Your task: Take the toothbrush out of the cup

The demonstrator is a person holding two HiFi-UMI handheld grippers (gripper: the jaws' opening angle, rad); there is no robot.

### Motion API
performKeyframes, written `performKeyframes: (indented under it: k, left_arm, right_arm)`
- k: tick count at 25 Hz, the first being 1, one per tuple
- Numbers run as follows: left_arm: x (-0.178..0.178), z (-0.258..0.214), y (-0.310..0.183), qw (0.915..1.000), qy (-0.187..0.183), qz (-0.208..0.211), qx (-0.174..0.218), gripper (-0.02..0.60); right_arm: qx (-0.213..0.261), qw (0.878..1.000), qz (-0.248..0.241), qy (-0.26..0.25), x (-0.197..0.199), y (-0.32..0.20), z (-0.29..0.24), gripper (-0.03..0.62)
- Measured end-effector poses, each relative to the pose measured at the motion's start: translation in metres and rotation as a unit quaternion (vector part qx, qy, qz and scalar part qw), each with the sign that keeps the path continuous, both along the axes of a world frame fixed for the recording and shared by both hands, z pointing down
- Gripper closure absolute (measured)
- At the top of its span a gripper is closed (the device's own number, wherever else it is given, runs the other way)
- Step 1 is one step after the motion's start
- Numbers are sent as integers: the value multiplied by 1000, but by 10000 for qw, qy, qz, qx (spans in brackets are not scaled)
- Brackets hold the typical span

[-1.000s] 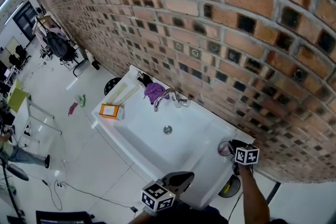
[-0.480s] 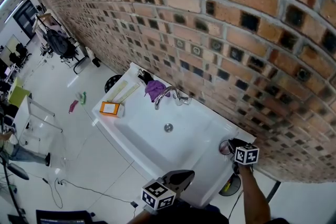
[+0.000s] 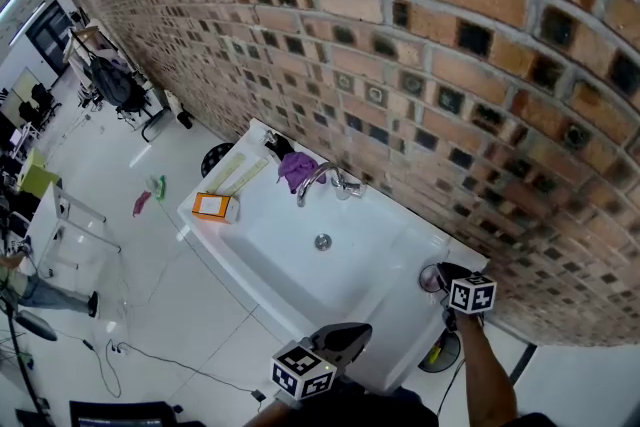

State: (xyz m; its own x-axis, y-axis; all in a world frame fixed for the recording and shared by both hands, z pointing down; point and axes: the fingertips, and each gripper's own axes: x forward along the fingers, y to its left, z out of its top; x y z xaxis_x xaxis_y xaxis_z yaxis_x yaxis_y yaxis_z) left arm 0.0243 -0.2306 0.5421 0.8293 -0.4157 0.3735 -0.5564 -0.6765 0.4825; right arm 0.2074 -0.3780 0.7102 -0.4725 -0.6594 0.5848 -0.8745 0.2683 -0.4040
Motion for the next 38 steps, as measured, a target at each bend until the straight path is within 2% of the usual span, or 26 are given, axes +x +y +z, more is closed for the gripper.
performKeyframes:
  k: [4, 10, 16, 22, 30, 38]
  left_arm:
    - [-1, -2, 2, 10000, 7, 20, 23, 583]
    - [3, -6, 11, 9999, 49, 59, 114, 583]
    - [3, -13, 23, 9997, 73, 100, 209, 583]
    - [7, -19, 41, 9992, 97, 132, 359, 583]
    - [13, -23, 71, 9985, 84, 115, 528, 583]
    - [10, -17, 105, 9984, 150, -42, 552, 583]
  right_arm:
    - [31, 9999, -115, -77, -8, 6, -7, 583]
    - [328, 9993, -102, -135, -10, 14, -32, 583]
    - [772, 9969, -86, -118, -9, 22, -69, 583]
    - [1334, 9906, -169, -236, -15, 38, -129, 585]
    - [1871, 9802, -390, -526, -39, 88, -195, 583]
    - [2090, 9735, -703, -609, -63, 152, -219, 583]
